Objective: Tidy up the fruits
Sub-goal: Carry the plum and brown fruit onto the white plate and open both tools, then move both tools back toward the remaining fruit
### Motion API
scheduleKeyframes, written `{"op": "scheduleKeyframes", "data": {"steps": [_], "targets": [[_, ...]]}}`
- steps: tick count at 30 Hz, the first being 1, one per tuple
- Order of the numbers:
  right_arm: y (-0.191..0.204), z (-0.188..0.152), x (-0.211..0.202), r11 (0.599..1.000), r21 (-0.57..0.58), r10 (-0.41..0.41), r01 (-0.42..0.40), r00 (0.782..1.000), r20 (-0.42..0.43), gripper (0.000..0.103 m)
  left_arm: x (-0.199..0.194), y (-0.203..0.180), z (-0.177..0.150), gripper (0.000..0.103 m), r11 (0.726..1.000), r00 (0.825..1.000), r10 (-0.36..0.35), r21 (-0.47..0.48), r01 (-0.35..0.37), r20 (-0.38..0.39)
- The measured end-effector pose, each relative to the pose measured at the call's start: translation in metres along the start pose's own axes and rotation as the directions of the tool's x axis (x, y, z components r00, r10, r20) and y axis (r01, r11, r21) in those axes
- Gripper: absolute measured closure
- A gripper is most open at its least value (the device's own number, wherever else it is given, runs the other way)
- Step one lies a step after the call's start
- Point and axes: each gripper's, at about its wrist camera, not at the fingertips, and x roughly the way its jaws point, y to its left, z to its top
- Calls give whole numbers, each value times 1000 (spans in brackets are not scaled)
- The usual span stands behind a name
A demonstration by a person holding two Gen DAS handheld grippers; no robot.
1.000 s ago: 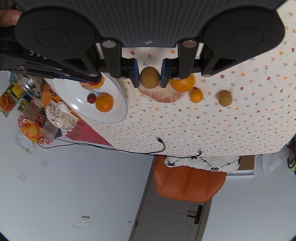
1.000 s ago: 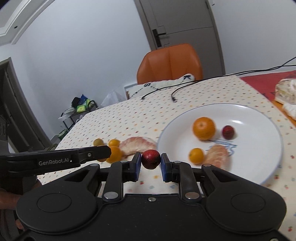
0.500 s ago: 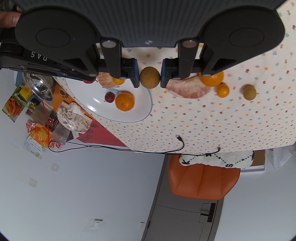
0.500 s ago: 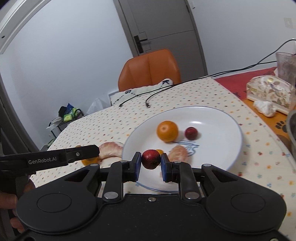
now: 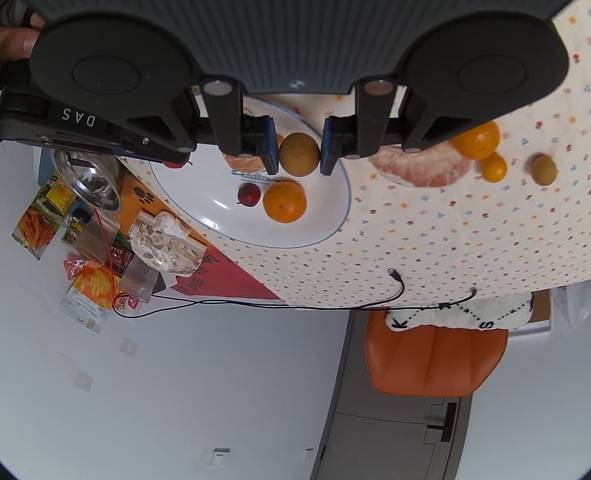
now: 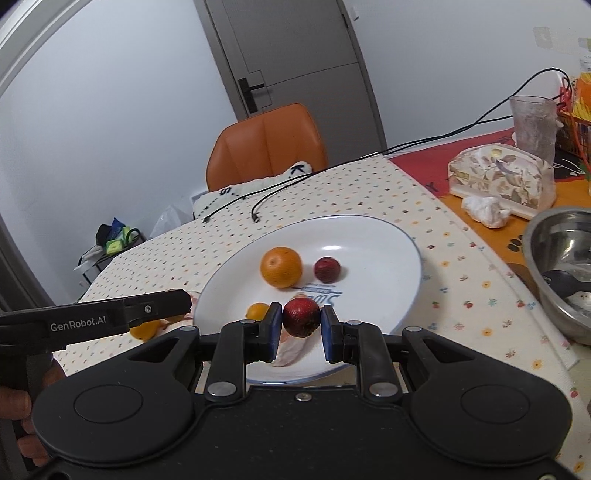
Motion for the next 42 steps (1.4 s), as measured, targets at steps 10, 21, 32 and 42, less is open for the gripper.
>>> {"op": "scheduleKeyframes", "data": {"steps": [10,21,32,42], "targets": [[-10,4,8,999,18,-28,28,1000,2,82,23,-5,10,81,1000,1000,0,14,0,-3],[-10,1,11,999,7,-38,38,999,14,68,33,-5,7,78,997,999,38,64,-37,-11],[2,-6,8,1000,20,3,-4,1000,23,47,4,16,3,40,994,994,105,27,-106,6],[19,-7,9,1000,-1,22,-22,999,39,28,-18,24,4,18,989,988,148,13,-149,42]]}}
